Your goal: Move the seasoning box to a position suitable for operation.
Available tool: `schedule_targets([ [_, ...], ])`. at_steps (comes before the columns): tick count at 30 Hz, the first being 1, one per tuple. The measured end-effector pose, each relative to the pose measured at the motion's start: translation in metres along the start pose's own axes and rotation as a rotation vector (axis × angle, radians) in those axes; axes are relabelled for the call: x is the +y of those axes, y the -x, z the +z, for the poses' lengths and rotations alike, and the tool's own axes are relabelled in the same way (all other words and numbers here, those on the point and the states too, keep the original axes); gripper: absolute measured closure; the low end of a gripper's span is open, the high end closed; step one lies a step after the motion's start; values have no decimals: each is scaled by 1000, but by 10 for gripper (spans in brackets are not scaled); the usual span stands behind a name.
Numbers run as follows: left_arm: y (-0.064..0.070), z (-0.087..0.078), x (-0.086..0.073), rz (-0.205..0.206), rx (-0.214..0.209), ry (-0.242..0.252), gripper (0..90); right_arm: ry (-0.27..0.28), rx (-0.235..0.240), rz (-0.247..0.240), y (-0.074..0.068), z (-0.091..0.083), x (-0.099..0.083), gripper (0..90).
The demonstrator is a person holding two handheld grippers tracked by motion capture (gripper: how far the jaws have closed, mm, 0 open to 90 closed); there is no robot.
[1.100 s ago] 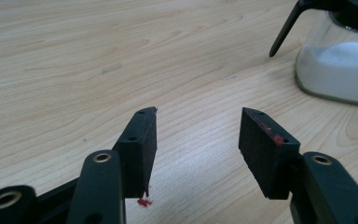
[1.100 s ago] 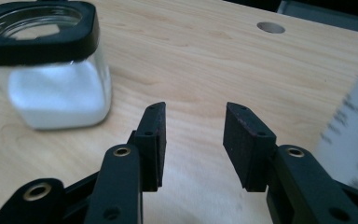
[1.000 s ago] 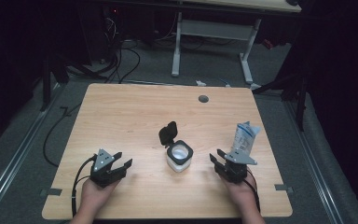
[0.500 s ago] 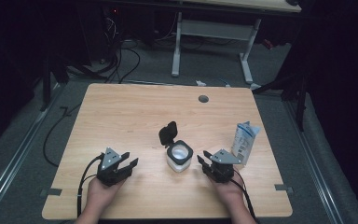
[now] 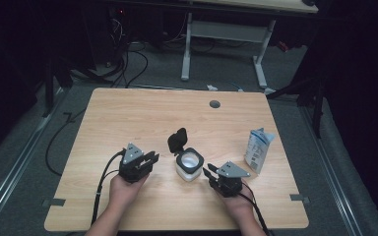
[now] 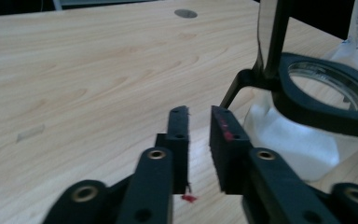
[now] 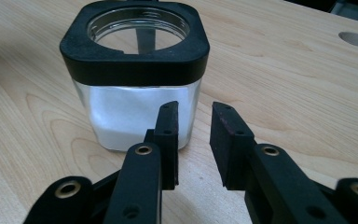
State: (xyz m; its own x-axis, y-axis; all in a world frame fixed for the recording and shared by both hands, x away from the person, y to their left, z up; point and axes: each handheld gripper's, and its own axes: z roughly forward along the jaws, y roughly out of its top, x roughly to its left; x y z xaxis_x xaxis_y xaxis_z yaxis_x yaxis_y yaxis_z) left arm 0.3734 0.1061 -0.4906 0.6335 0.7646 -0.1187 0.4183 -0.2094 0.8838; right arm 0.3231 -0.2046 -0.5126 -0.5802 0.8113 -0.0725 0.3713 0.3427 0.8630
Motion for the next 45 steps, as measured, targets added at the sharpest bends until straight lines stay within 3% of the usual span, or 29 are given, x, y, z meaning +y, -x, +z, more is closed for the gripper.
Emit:
schedule_targets([
  [3, 2, 4, 6, -10, -6, 8, 848, 2, 4, -8, -2, 0, 0, 760],
  [12, 7, 15, 31, -22, -19, 50, 895, -2, 28, -25, -8, 0, 0, 899],
  [17, 9, 17, 40, -33, -33, 70, 897, -11, 36, -38, -11, 1, 0, 900],
  [45, 22, 17, 40, -11, -58, 93, 896, -7, 36, -45, -14, 3, 1, 898],
])
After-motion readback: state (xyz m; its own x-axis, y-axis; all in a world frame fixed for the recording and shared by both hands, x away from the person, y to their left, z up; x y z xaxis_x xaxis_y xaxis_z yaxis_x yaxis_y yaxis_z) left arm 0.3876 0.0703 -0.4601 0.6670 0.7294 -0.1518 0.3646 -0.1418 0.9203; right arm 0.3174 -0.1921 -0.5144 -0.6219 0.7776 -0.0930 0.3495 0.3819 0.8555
